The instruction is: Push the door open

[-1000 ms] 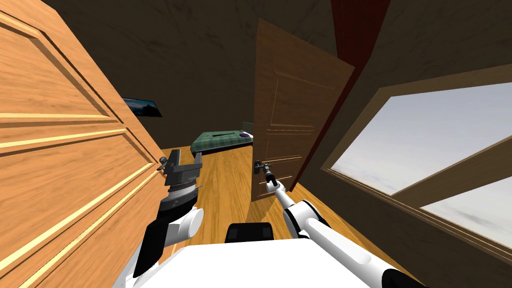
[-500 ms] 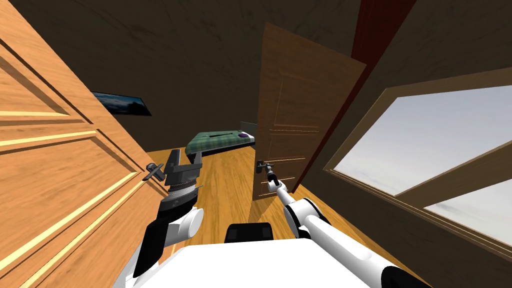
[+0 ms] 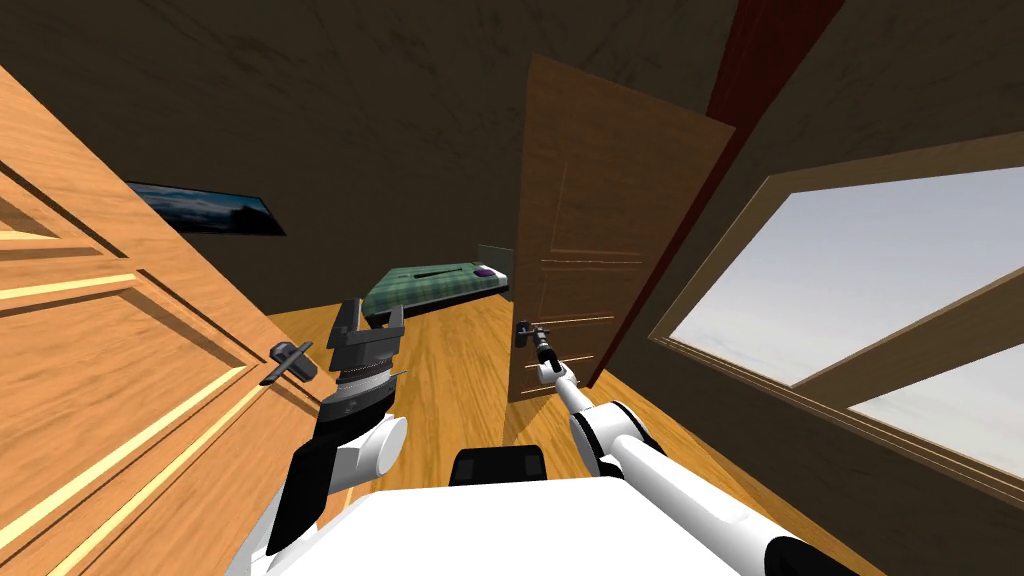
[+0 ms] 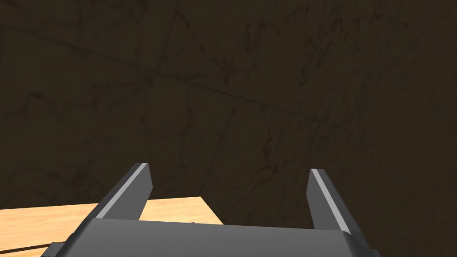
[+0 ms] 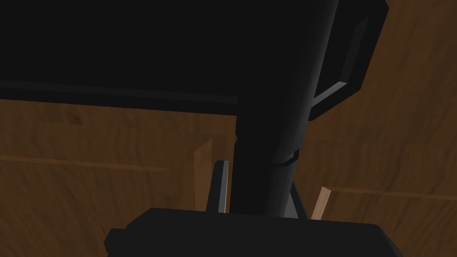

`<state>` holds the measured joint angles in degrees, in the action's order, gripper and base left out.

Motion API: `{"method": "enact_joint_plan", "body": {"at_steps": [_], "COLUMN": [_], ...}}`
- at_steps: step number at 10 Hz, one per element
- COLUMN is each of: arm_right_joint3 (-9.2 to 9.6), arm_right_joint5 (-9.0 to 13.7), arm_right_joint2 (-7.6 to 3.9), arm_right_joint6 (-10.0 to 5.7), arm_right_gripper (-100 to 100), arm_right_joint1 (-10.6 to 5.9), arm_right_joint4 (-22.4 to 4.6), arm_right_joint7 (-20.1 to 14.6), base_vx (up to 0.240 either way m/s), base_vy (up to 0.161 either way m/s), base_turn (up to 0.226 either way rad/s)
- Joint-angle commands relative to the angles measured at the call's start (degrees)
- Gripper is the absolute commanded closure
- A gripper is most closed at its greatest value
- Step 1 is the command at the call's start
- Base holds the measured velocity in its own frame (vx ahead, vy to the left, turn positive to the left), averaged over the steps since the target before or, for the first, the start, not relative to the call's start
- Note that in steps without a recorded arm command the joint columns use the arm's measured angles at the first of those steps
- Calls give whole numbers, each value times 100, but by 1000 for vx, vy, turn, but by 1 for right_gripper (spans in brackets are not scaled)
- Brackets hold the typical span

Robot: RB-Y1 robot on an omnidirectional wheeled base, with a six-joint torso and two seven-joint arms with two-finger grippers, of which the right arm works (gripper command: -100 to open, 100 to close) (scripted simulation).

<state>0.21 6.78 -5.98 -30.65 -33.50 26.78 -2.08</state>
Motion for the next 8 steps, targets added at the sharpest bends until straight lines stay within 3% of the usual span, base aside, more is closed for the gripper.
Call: {"method": "enact_joint_plan", "body": {"at_steps": [1, 8], "arm_right_joint3": [0, -259], "arm_right_joint5": [0, 117], "arm_right_joint2": [0, -149], "arm_right_joint6": [0, -23], "arm_right_gripper": [100, 100], "arm_right_joint1": [0, 25], "arm_right_joint4": [0, -29], "arm_right_joint7": [0, 105], "base_vx": [68, 112], "base_vy": [51, 62], "base_turn": [-47, -34]}}
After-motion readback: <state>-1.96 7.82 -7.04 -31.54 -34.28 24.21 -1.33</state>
